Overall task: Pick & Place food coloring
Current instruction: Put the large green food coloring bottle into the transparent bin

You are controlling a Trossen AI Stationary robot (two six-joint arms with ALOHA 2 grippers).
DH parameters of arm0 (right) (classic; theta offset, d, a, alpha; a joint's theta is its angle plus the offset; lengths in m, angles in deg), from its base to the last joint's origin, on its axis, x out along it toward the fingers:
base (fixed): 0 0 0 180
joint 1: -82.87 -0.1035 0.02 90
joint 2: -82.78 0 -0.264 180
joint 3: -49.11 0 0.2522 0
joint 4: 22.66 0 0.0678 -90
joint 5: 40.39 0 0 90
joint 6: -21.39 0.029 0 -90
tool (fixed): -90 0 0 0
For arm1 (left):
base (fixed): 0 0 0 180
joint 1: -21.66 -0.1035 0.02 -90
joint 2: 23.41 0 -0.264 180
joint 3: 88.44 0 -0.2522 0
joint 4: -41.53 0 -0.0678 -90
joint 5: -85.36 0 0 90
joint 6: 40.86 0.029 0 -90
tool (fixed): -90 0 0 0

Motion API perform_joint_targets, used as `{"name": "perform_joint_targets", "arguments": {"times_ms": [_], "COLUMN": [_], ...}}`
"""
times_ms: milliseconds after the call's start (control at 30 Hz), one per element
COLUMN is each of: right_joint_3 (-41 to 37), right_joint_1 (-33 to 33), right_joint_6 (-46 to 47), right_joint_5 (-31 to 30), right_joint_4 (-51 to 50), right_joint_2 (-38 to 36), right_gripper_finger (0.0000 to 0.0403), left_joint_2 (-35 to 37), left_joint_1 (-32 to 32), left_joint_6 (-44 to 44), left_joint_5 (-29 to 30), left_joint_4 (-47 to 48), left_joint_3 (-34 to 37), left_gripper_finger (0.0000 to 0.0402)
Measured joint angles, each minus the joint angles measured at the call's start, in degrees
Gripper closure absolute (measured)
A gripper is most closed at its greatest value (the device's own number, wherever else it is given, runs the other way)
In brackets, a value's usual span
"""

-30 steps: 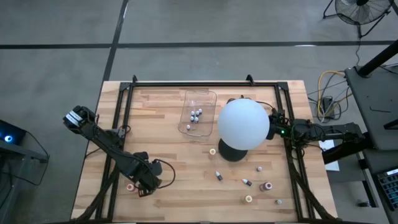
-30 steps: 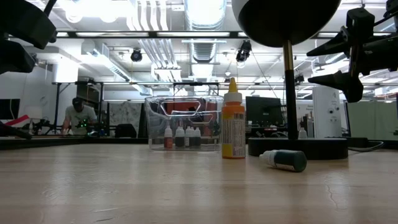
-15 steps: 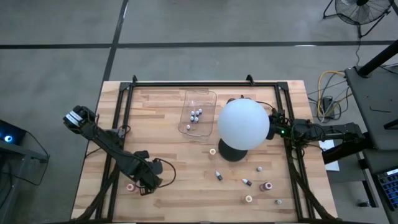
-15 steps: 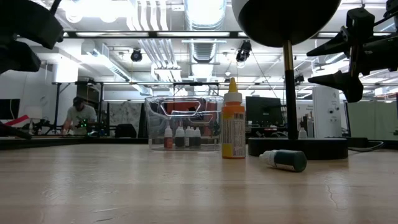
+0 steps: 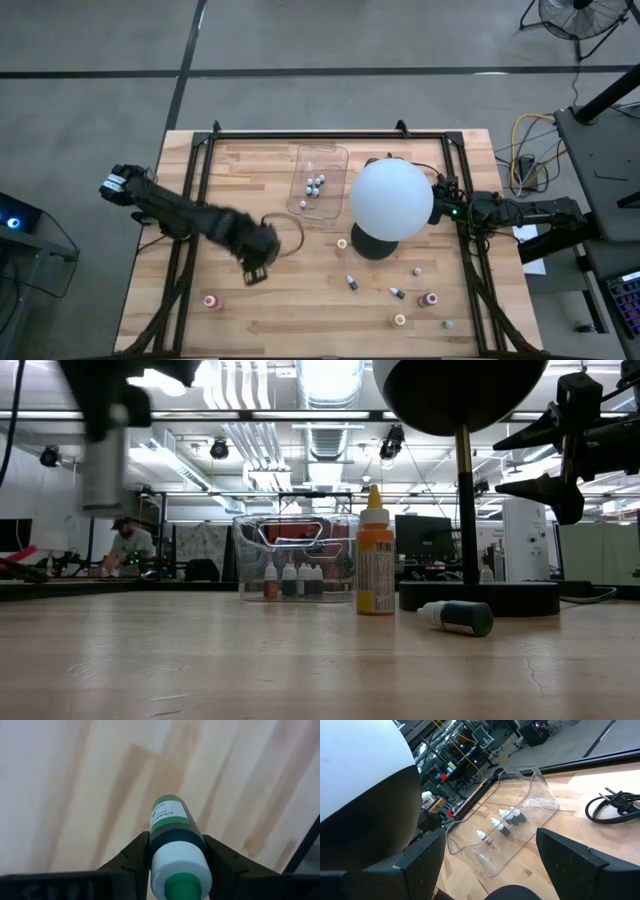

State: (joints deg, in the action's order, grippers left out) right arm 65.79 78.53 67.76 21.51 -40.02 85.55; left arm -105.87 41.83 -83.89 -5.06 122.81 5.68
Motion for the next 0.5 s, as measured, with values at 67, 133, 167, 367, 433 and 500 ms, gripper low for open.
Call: {"name": "perform_joint_targets", "arguments": {"times_ms": [67,133,167,367,433,500], "right_joint_3": [0.0,0.0,0.0,0.0,0.0,0.0], "right_joint_1": [0.0,0.0,0.0,0.0,0.0,0.0], "right_joint_6": [0.0,0.0,0.0,0.0,0.0,0.0], "right_joint_5": [0.0,0.0,0.0,0.0,0.0,0.0], "right_joint_4": [0.0,0.0,0.0,0.0,0.0,0.0], "right_joint_2": [0.0,0.0,0.0,0.0,0.0,0.0], "right_gripper_finger": [0.0101,0.0101,0.0101,0.0101,0.0101,0.0101], "left_joint_2": [-0.2,-0.8,-1.1,-5.3,-7.2,-9.3], "left_joint_1": [-4.1,-8.3,-10.4,-21.6,-24.8,-27.5], "left_joint_6": [1.6,3.2,4.0,8.4,9.7,10.9], "left_joint_5": [0.3,0.4,0.4,0.5,0.3,0.4], "left_joint_4": [1.2,2.5,3.0,6.1,6.2,6.2], "left_joint_3": [-2.8,-5.5,-6.9,-16.0,-19.2,-22.3], "left_gripper_finger": [0.0284,0.0284,0.0284,0.0284,0.0284,0.0284]}}
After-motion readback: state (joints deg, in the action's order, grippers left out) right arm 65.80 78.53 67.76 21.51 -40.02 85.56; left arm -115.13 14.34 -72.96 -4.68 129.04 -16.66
